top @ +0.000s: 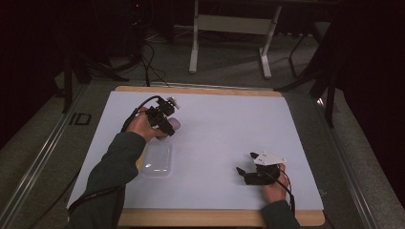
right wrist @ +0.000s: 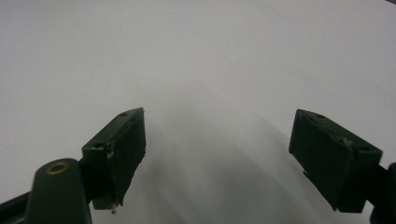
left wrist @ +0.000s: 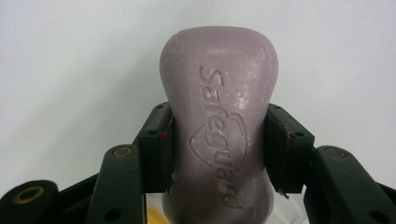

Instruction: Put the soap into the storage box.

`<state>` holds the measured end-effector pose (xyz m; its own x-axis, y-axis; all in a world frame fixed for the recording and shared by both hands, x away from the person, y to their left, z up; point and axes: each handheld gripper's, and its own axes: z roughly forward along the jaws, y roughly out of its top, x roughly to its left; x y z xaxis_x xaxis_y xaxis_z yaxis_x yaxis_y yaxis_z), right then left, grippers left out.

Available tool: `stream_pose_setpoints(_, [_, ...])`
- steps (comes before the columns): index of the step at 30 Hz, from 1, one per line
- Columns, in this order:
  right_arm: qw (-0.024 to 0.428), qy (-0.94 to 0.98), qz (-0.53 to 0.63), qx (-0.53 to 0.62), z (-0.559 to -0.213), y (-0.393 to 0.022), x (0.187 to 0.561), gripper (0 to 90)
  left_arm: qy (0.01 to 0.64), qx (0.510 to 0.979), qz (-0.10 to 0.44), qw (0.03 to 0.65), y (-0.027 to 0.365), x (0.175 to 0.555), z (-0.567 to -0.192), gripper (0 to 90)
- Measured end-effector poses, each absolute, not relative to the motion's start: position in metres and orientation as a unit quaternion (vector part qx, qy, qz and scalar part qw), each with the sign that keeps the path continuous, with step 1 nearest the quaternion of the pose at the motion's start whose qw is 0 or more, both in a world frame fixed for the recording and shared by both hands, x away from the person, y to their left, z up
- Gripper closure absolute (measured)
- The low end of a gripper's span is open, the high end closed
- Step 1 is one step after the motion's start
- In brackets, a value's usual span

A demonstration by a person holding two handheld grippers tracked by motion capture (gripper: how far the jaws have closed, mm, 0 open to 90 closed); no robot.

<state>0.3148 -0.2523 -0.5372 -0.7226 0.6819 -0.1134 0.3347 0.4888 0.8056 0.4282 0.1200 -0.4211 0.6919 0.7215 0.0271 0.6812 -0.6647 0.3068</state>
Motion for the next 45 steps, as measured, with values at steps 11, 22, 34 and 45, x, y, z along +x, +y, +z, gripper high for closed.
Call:
stream_pose_setpoints(11, [0.215,0.835,0.406,0.302,-0.537,-0.253,0.314,18.4,0.382,0.909,0.078,0.145,0.127,0.417,-0.416,50.0])
stream_pose_setpoints(22, [0.216,0.835,0.407,0.302,-0.537,-0.253,0.314,18.4,0.386,0.907,0.081,0.146,0.141,0.412,-0.415,49.9])
stream_pose_setpoints(34, [0.216,0.835,0.406,0.301,-0.537,-0.252,0.314,18.4,0.392,0.902,0.080,0.161,0.153,0.404,-0.415,49.9])
stream_pose_setpoints(45, [0.217,0.836,0.405,0.300,-0.537,-0.252,0.314,18.4,0.402,0.897,0.079,0.165,0.164,0.399,-0.417,49.9])
